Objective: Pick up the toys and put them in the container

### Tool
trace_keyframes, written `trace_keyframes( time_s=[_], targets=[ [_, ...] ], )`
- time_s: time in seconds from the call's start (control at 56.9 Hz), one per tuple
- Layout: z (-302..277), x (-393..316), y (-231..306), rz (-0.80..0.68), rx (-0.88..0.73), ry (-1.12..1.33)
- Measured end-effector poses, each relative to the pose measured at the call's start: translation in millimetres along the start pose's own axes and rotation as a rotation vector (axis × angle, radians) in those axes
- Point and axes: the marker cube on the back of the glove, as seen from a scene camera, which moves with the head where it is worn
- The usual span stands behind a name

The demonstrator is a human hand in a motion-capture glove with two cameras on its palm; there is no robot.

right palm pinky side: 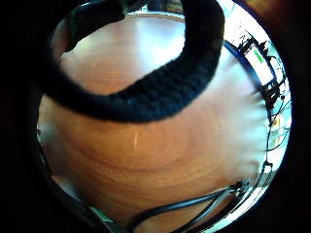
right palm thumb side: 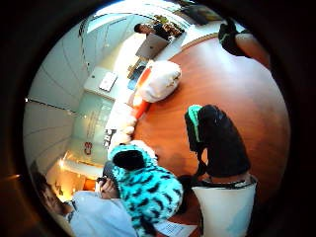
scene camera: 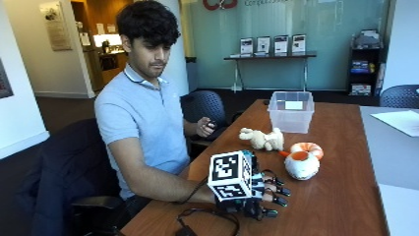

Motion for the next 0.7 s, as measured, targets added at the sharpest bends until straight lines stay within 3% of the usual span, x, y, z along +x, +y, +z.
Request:
trace_keyframes(
  time_s=[0.158, 0.51, 0.598, 0.703],
  targets=[
    [-12.2, -35.8, 6.8, -0.014, -0.156, -0.137],
    [3.6, -103.0, 35.4, -0.210, -0.523, 0.216],
    [22.1, -113.3, 42.1, -0.276, -0.525, 0.325],
    [37.0, -127.3, 46.7, -0.409, -0.400, 0.324]
  ],
)
